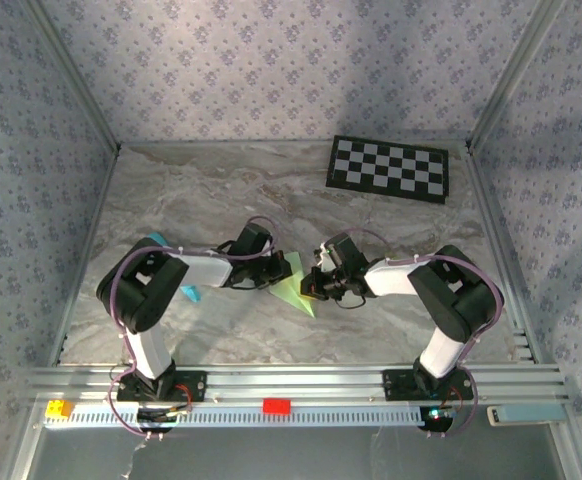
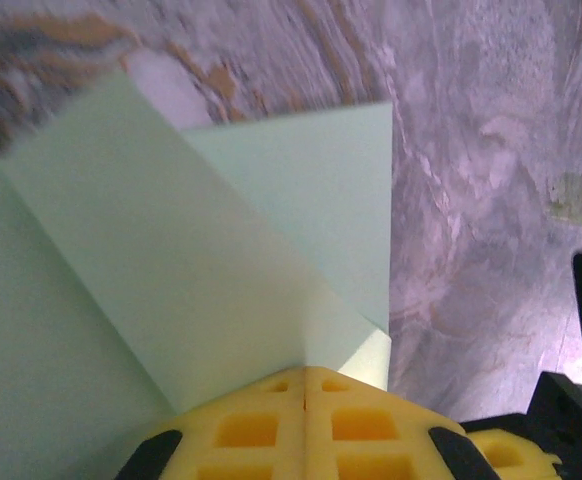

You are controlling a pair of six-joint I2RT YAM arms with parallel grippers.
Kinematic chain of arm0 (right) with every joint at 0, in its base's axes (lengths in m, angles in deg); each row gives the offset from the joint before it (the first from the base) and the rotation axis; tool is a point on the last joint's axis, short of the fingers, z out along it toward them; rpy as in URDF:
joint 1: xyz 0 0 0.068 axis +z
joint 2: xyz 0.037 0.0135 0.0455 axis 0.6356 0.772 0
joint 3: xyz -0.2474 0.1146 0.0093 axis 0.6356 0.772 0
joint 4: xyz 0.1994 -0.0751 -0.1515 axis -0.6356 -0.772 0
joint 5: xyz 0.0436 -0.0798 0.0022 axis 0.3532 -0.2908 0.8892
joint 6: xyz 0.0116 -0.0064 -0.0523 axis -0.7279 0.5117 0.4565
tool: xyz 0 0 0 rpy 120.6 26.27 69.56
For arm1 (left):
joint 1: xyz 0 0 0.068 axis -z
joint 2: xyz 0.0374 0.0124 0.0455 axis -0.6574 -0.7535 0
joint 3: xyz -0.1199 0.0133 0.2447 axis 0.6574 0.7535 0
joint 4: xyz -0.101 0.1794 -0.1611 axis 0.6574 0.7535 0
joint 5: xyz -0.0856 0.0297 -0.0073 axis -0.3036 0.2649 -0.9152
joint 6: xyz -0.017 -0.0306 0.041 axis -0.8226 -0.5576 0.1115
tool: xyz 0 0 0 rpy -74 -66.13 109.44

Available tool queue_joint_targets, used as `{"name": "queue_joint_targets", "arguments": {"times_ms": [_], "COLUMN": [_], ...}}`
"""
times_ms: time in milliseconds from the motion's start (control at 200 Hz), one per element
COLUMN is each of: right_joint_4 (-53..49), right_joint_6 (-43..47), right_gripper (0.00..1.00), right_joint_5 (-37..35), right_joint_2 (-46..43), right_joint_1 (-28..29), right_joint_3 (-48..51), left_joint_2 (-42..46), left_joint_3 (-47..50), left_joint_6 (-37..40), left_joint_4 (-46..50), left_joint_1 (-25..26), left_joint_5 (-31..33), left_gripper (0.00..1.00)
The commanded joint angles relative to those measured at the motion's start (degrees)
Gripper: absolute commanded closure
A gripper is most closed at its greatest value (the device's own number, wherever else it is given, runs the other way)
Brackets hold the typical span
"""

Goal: Fold a paper plane with a square sheet of paper (pick it up from the middle)
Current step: Fourth fold the wing at the center of the table.

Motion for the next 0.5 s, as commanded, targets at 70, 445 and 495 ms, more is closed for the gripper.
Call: {"name": "queue_joint_targets", "arguments": {"times_ms": [70, 445, 495], "right_joint_4": [-9.1, -9.3, -9.3], "right_joint_6": [1.5, 2.1, 2.1], "right_gripper": [1.0, 1.0, 1.0], "right_joint_5": [-4.8, -4.3, -4.3], "right_joint_2": [2.0, 2.1, 2.1], "right_joint_1": [0.4, 0.4, 0.5], "right_joint_3": [2.7, 2.8, 2.7], "left_joint_2": [-2.2, -4.5, -4.7], "left_joint_3": [-3.1, -7.4, -8.1], "left_joint_6": [4.4, 11.7, 12.8], "left_joint_4": [4.4, 8.7, 9.7], "left_joint_1": [-3.4, -6.7, -7.1], "left_joint_5": [4.6, 5.1, 5.4], "left_gripper": [0.95, 0.94, 0.94]}}
